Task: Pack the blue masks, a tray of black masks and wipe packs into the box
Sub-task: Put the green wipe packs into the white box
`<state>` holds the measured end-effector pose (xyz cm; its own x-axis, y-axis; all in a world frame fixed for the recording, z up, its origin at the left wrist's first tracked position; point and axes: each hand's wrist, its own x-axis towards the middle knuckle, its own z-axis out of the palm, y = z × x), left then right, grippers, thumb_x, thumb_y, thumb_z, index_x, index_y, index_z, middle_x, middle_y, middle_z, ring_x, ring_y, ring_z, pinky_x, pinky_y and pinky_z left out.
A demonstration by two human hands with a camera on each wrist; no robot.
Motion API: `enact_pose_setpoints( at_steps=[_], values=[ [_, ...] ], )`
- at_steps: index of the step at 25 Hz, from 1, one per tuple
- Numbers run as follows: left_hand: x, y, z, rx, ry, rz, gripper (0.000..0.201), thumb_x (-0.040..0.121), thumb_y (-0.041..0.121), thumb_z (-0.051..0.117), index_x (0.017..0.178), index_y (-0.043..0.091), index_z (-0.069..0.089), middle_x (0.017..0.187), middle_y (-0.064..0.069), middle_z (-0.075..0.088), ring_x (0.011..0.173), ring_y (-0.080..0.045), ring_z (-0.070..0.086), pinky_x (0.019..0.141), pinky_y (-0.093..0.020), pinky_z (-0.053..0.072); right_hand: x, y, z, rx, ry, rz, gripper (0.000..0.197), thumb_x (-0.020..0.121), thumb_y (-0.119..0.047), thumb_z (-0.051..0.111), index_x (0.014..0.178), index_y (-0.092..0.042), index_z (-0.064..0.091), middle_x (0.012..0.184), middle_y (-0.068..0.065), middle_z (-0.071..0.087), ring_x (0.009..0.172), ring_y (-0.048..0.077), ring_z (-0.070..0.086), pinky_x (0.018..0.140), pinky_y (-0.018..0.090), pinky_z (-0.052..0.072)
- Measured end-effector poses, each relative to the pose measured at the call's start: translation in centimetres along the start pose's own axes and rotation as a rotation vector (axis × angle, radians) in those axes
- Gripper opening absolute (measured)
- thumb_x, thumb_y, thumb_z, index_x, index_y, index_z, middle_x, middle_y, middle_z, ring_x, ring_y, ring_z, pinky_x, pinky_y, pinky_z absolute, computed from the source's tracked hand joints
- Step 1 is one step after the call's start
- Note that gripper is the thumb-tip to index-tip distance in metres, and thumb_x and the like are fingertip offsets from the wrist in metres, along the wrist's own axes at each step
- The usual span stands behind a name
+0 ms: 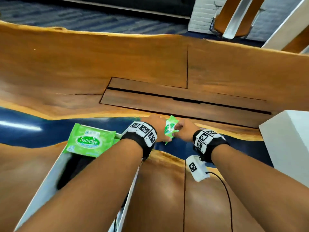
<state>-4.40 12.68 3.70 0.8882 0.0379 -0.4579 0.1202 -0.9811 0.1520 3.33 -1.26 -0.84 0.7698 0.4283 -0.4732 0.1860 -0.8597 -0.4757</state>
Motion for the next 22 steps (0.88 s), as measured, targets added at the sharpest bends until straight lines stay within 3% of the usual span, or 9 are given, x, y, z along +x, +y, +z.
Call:
enact_pose_setpoints(
  at_steps=[3, 7, 10, 13, 16, 19, 22],
  values=[
    [3.6, 2.6, 1.9, -0.047, -0.045, -0.054, 0.069, 0.078, 0.051, 0.073, 0.128, 0.009, 0.050, 0.126, -0.010, 0.060, 0.116, -0.031, 0.057, 0.090, -0.039, 0.050, 1.4, 2.1, -0.1, -0.034, -0.023, 0.008, 0.039, 0.081, -0.018, 0.074, 0.117, -0.009, 0.063, 0.121, 0.009, 0.063, 0.112, 0.025, 0.059, 0.086, 0.025, 0.044],
    [7.6, 3.7, 5.8, -0.100, -0.085, -0.290, 0.102, 0.073, 0.056, 0.075, 0.144, 0.003, 0.025, 0.141, -0.013, 0.042, 0.131, -0.032, 0.041, 0.099, -0.051, 0.041, 3.7, 4.3, 0.0, -0.009, -0.009, -0.001, 0.036, 0.082, -0.013, 0.071, 0.117, -0.012, 0.061, 0.123, 0.009, 0.061, 0.112, 0.024, 0.058, 0.087, 0.025, 0.045],
    [9.4, 3.8, 8.1, -0.134, -0.051, -0.380, 0.114, 0.072, 0.053, 0.077, 0.151, 0.005, 0.009, 0.145, -0.011, 0.035, 0.134, -0.030, 0.035, 0.095, -0.051, 0.041, 5.0, 5.2, 0.3, 0.037, 0.011, -0.021, 0.034, 0.082, -0.007, 0.066, 0.115, -0.012, 0.060, 0.118, 0.008, 0.061, 0.107, 0.026, 0.060, 0.083, 0.026, 0.048],
    [10.4, 4.0, 8.4, -0.110, 0.009, -0.371, 0.099, 0.074, 0.041, 0.078, 0.147, 0.008, 0.019, 0.139, -0.008, 0.037, 0.129, -0.028, 0.037, 0.088, -0.048, 0.045, 5.9, 6.0, 0.6, 0.082, 0.017, -0.085, 0.049, 0.079, -0.005, 0.064, 0.125, -0.016, 0.055, 0.120, 0.008, 0.062, 0.111, 0.027, 0.059, 0.092, 0.036, 0.050],
    [10.8, 4.0, 7.9, -0.105, -0.074, -0.319, 0.090, 0.066, 0.036, 0.083, 0.136, 0.015, 0.029, 0.133, -0.004, 0.035, 0.128, -0.026, 0.034, 0.086, -0.048, 0.047, 6.0, 6.5, 0.8, 0.014, -0.044, -0.122, 0.077, 0.076, -0.013, 0.073, 0.142, -0.028, 0.038, 0.130, 0.008, 0.054, 0.117, 0.028, 0.056, 0.096, 0.039, 0.050],
    [10.6, 4.1, 7.8, -0.110, -0.105, -0.208, 0.088, 0.062, 0.029, 0.084, 0.131, 0.014, 0.031, 0.128, -0.008, 0.036, 0.123, -0.029, 0.037, 0.091, -0.046, 0.049, 5.2, 6.8, 0.4, -0.069, -0.163, -0.096, 0.103, 0.067, -0.011, 0.083, 0.150, -0.027, 0.025, 0.135, 0.012, 0.042, 0.117, 0.031, 0.053, 0.091, 0.032, 0.049],
    [9.5, 4.6, 6.4, -0.098, -0.089, -0.102, 0.086, 0.064, 0.025, 0.084, 0.131, 0.011, 0.033, 0.128, -0.010, 0.039, 0.120, -0.031, 0.039, 0.088, -0.033, 0.040, 3.3, 6.7, -0.8, -0.087, -0.195, -0.070, 0.108, 0.061, -0.010, 0.088, 0.148, -0.025, 0.027, 0.133, 0.012, 0.038, 0.117, 0.031, 0.051, 0.087, 0.025, 0.041]
  ],
)
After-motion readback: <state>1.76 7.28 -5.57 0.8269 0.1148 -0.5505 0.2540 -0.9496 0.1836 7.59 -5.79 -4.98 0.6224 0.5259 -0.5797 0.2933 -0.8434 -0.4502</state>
